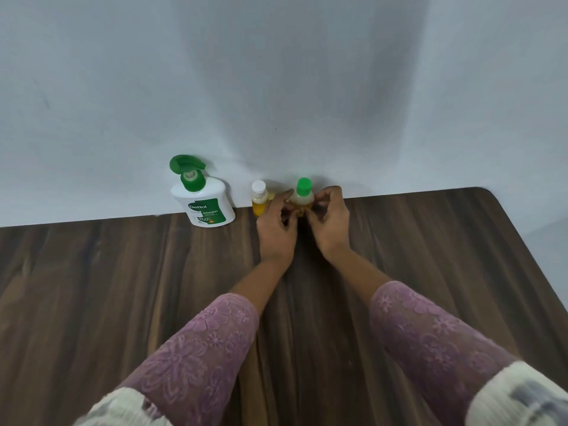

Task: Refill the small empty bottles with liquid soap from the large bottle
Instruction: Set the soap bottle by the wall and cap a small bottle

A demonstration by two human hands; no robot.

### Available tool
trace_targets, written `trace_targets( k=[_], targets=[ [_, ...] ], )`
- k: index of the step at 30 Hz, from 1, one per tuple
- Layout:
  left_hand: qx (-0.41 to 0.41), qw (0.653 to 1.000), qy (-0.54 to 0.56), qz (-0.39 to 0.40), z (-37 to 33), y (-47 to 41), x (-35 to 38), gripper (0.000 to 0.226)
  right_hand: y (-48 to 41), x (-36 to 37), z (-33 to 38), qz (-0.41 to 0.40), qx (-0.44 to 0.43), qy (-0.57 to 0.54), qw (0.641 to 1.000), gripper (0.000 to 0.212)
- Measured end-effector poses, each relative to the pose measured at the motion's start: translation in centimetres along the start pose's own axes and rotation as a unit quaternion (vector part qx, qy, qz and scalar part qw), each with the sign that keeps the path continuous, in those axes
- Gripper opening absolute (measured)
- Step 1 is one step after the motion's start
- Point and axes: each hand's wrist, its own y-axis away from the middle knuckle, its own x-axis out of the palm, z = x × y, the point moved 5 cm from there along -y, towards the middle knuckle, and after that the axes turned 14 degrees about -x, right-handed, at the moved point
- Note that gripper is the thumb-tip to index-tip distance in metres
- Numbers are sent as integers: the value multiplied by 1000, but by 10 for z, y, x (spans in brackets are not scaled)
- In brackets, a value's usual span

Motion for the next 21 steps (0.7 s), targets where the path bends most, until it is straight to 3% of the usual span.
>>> trace_targets(
  k=[6, 11, 15, 18, 21],
  targets=[
    [-16, 999, -6, 37, 0, 6, 3, 56, -7, 5, -3, 5, -11, 19, 1000, 37],
    [-46, 992, -43, 112, 5, 11, 5, 75, -10, 5, -3, 26, -9, 41, 999, 37],
    [-80, 986, -77, 125, 11, 46, -19, 86, 9, -9, -7, 54, 68, 31, 996, 44],
    [-80, 975, -83, 189, 20, 101, -53, 76, 59, -40, -1, 128, 85, -4, 988, 46],
    [-32, 954, -106, 279, 35, 183, -97, 69, 133, -84, 16, 243, -11, 57, 968, 46]
  ],
)
